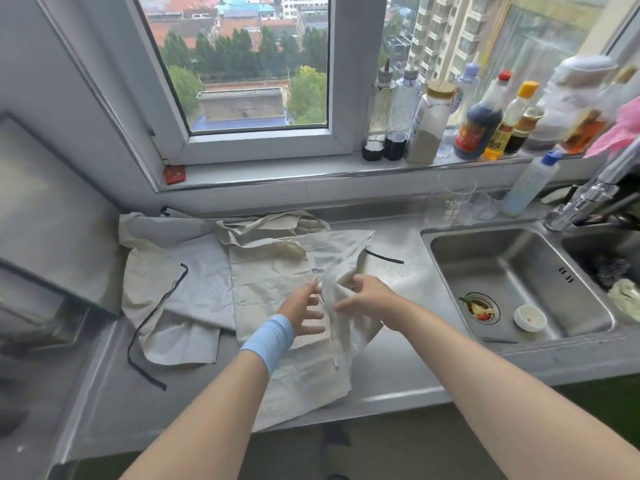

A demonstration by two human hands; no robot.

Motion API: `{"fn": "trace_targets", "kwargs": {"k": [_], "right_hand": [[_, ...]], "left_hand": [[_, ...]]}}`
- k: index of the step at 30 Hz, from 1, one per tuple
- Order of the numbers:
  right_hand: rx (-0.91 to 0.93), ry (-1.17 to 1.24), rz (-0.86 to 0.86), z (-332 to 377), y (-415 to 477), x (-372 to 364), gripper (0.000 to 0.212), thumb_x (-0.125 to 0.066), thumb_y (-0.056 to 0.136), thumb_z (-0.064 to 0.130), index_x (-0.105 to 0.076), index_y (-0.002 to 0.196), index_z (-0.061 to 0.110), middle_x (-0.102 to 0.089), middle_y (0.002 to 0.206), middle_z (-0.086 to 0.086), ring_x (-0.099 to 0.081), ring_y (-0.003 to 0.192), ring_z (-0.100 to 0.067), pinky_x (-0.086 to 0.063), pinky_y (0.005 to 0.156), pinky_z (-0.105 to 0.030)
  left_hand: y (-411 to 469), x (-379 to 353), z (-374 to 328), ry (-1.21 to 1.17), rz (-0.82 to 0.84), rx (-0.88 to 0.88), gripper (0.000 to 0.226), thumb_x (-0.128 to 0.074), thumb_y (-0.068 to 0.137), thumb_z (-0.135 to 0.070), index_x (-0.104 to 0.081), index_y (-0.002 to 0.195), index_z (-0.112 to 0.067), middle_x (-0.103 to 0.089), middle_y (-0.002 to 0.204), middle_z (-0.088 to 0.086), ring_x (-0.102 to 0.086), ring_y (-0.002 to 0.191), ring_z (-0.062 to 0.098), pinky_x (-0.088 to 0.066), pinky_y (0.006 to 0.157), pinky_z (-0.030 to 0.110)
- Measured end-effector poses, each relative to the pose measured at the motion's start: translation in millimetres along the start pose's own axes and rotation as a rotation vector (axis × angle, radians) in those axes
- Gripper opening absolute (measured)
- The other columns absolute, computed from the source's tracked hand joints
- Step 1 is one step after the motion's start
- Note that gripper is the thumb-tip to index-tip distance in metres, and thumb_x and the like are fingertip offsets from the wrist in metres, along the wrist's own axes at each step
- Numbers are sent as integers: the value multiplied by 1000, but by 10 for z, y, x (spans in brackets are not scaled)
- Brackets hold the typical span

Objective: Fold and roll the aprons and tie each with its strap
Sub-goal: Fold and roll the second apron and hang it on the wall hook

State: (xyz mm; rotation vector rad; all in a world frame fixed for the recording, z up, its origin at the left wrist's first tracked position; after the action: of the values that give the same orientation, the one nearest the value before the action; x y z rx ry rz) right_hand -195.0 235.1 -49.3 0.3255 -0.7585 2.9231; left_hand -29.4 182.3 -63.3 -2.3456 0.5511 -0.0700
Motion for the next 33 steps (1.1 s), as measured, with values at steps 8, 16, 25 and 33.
{"fn": "trace_targets", "kwargs": {"k": [8, 16, 25, 33], "right_hand": [[39, -342, 367, 71, 149, -843, 36, -64, 82, 39, -71, 117, 37, -36, 152, 0, -31, 142, -11, -27, 113, -28], [29, -891, 235, -277, 405, -1017, 55, -49, 80, 37, -53, 135, 39, -29, 155, 1, -38, 138, -24, -32, 113, -38], [128, -811, -69, 143, 992, -767, 41, -46, 88, 21, -59, 127, 28, -63, 128, 3, -57, 119, -21, -44, 97, -32], [158, -777, -274, 562, 1829, -270, 40, -43, 97, 25, -40, 136, 26, -67, 107, -8, -60, 99, -31, -39, 68, -33]], "left_hand": [[-258, 678, 53, 244, -142, 31, 28, -66, 85, -45, -62, 99, -21, -63, 93, 3, -65, 71, 25, -59, 59, 39], [-169, 1135, 515, 891, -293, 256, 26, -63, 81, -24, -65, 103, -12, -66, 107, 9, -69, 84, 29, -59, 69, 33], [310, 1204, -325, 982, -677, -359, 22, -60, 83, -26, -56, 103, -18, -55, 112, 6, -54, 105, 29, -45, 89, 36], [1131, 668, -1069, 1510, -515, -763, 42, -58, 78, -9, -55, 118, -23, -53, 118, 1, -47, 114, 26, -35, 94, 35]]}}
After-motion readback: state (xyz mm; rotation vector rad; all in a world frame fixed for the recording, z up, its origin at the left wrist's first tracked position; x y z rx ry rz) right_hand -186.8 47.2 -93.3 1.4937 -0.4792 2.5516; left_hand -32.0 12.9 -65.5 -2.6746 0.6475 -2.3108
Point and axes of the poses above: each hand's wrist, its own y-axis towards the middle knuckle, its own x-axis out of the back of the hand, z = x × y, the point moved 1 cm from there along y, towards the middle knuckle
